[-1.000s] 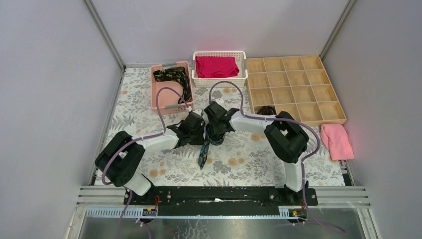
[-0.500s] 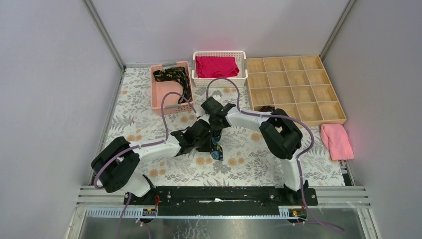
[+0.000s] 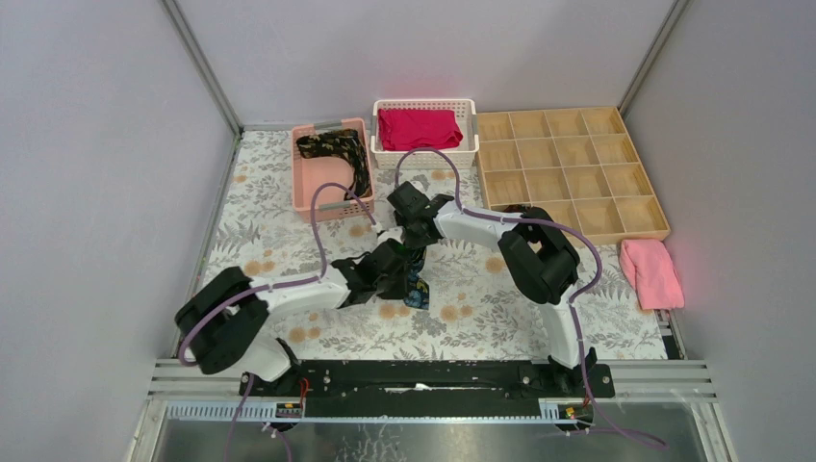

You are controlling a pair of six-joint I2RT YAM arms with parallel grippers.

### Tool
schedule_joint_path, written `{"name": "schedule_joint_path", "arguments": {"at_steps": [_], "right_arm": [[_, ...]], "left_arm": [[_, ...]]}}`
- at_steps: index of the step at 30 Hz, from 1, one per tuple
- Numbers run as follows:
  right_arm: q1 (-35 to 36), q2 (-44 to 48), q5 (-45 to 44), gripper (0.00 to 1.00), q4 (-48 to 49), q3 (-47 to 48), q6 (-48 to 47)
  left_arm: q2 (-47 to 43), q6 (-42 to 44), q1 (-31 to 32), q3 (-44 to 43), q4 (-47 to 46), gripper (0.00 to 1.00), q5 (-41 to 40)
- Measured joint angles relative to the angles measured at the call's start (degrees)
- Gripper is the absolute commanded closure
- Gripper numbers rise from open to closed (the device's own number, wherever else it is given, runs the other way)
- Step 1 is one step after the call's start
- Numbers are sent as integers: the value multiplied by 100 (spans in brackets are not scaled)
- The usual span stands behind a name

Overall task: Roll the ties
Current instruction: Roll the tie at the center of the board.

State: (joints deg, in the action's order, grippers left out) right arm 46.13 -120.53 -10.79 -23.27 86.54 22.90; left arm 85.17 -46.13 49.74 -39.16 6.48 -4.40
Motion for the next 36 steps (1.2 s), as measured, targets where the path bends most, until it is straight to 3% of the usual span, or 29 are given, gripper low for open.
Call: {"name": "schedule_joint_path", "arguments": {"at_steps": [10, 19, 36], "right_arm": [[-2, -33, 192, 63, 46, 35, -11], [-2, -48, 249, 64, 37, 68, -17], [-2, -72, 442, 69, -17, 122, -20]], "left_arm": [[-1499, -46, 13, 125, 855, 100, -726], [-1084, -197, 17, 625, 909, 100, -925], [511, -361, 74, 509, -1888, 100, -516]]}}
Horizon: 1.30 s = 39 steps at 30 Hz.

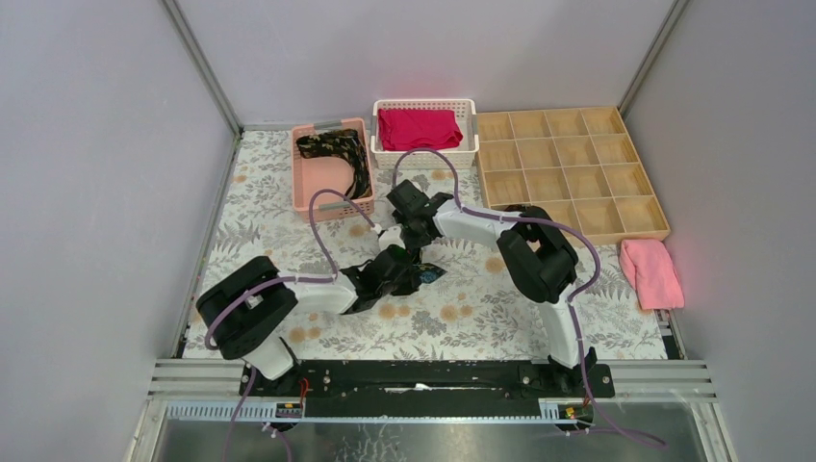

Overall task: Roll the ties
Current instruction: Roll the tie at the center of the board.

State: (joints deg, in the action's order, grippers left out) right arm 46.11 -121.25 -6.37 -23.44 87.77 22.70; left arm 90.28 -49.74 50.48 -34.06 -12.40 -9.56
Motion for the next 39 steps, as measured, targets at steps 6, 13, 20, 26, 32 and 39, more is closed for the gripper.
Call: {"name": "schedule_joint_path", "arguments": {"at_steps": [6, 13, 20, 26, 32, 39], "right_arm": [[-81, 0, 216, 66, -11, 2, 4], [-103, 0, 256, 45, -83, 44, -31], [-42, 0, 286, 41, -363, 219, -210], [0, 2, 293, 39, -490, 481, -286], [0, 197, 260, 35, -754, 671, -330], [2, 1106, -162, 41, -903, 437, -317]], "left_arm": [[415, -240, 11, -31, -791, 100, -210], [671, -275, 11, -44, -1305, 100, -374], [-9, -173, 243, 149, -472, 100, -216], [-938, -201, 632, 490, 72, 100, -74], [-2199, -313, 800, 601, 1283, 100, -363], [-3397, -197, 223, -398, 2835, 100, -1281]]}}
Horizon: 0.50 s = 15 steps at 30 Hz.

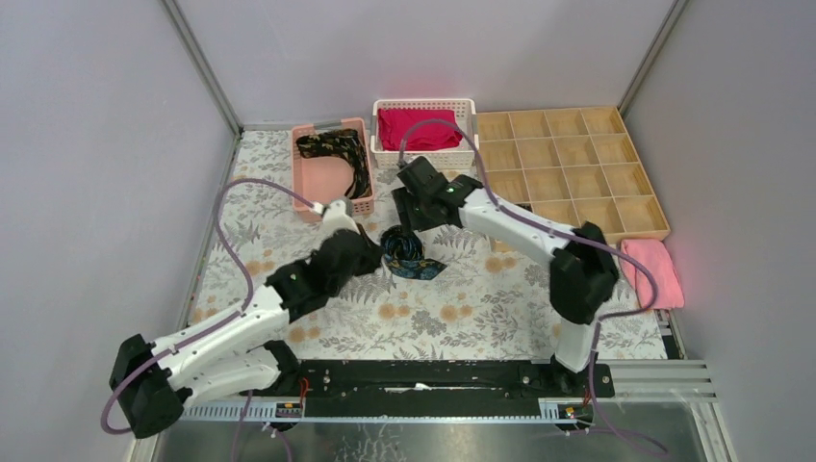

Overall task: Roll the ties
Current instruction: Roll the tie at the center of the board.

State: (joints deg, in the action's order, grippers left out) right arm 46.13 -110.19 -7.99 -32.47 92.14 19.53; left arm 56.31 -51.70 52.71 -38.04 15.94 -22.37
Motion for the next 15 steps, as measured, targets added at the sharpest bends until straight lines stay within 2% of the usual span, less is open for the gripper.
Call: {"name": "schedule_joint_path", "arguments": {"at_steps": [2, 4, 8, 10, 15], "right_arm": [[0, 509, -103, 56, 22, -326, 28], [0, 1056, -149, 74, 35, -706, 70], [4, 2094, -109, 95, 114, -1558, 254], [20, 2358, -44, 100, 205, -1917, 339], [256, 2570, 282, 100, 610, -3136, 686]], "left_arm": [[39, 186, -643, -238, 57, 100, 35], [227, 380, -1318, -365, 33, 100, 85], [1005, 778, -2153, -442, -92, 100, 306], [1392, 887, -2306, -442, -247, 100, 452], [2557, 1080, -2490, -442, -896, 100, 977]]}}
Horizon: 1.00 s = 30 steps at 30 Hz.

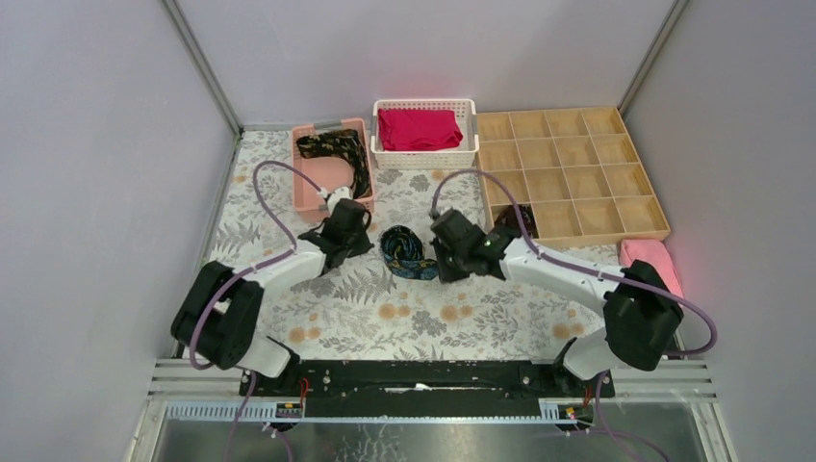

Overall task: Roll the ties
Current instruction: Roll the tie at the center of the board.

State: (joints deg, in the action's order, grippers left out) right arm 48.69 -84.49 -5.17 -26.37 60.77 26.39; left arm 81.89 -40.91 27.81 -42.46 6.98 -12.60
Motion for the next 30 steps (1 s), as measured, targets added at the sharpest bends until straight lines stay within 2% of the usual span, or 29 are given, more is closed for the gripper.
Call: {"name": "schedule_joint_path", "arguments": {"at_steps": [6, 12, 23, 30], "right_arm": [[170, -494, 341, 100, 505, -813, 306], [153, -1200, 208, 100, 962, -717, 413], [-577, -2326, -295, 100, 955, 638, 238], [-767, -2927, -479, 100, 761, 1482, -26]], "left_arm": [[636, 157, -11, 0, -625, 100, 238], [955, 234, -17, -31, -1073, 100, 260], [1447, 245, -22, -94, -1497, 100, 603], [1602, 210, -22, -170, -1709, 100, 859]]}}
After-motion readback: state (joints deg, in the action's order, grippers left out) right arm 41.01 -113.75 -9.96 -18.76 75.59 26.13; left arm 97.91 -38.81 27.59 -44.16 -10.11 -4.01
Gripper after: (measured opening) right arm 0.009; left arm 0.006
